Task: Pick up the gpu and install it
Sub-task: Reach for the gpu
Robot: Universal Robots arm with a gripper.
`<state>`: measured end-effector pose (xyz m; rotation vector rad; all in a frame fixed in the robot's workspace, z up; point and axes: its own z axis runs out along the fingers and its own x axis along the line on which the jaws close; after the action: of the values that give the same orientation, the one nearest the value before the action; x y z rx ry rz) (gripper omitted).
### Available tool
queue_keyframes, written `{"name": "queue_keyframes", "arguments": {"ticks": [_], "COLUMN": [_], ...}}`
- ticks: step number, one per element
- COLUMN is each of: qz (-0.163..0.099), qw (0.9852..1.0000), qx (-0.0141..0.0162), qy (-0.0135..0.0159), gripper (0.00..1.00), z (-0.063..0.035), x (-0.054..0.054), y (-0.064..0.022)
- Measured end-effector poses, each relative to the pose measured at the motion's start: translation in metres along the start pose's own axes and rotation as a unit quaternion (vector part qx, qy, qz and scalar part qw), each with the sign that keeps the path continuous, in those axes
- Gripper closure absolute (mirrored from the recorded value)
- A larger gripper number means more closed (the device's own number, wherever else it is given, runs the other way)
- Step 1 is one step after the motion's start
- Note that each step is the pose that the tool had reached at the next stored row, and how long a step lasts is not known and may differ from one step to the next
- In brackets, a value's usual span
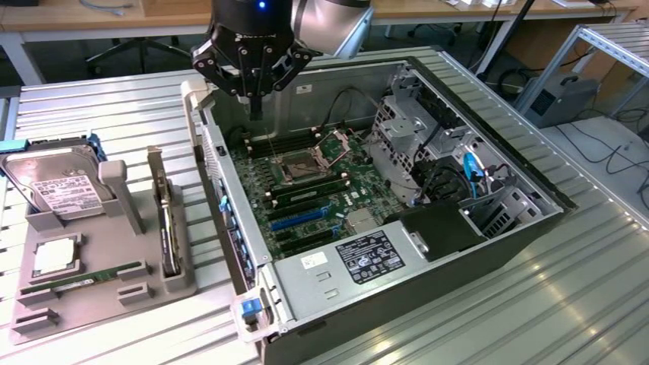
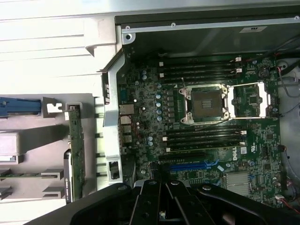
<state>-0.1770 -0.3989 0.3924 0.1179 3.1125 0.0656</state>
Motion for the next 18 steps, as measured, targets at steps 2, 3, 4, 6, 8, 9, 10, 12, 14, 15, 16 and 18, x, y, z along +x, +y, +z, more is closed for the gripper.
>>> {"name": "queue_keyframes", "arguments": {"ticks": [2, 3, 4, 6, 8, 9, 10, 12, 14, 15, 16, 18], "qz": [0.000, 0.000, 0.000, 0.000, 0.000, 0.000, 0.000, 0.000, 0.000, 0.000, 0.000, 0.000], "qw": [1.0000, 1.0000, 1.0000, 1.0000, 1.0000, 1.0000, 1.0000, 1.0000, 1.0000, 1.0000, 1.0000, 1.0000], "qx": [0.0000, 0.0000, 0.0000, 0.0000, 0.0000, 0.0000, 0.0000, 0.0000, 0.0000, 0.0000, 0.0000, 0.0000], "qy": [0.0000, 0.0000, 0.0000, 0.0000, 0.0000, 0.0000, 0.0000, 0.0000, 0.0000, 0.0000, 0.0000, 0.0000], "gripper": [0.89, 0.89, 0.89, 0.89, 0.89, 0.89, 0.89, 0.89, 0.89, 0.89, 0.89, 0.89], "z": [0.0000, 0.0000, 0.0000, 0.0000, 0.0000, 0.0000, 0.0000, 0.0000, 0.0000, 0.0000, 0.0000, 0.0000], "x": [0.0004, 0.0007, 0.0010, 0.0014, 0.0022, 0.0027, 0.0029, 0.0034, 0.0038, 0.0040, 0.0042, 0.0046], "y": [0.0000, -0.0001, -0.0001, -0.0001, -0.0002, -0.0002, -0.0002, -0.0003, -0.0003, -0.0003, -0.0003, -0.0004]}}
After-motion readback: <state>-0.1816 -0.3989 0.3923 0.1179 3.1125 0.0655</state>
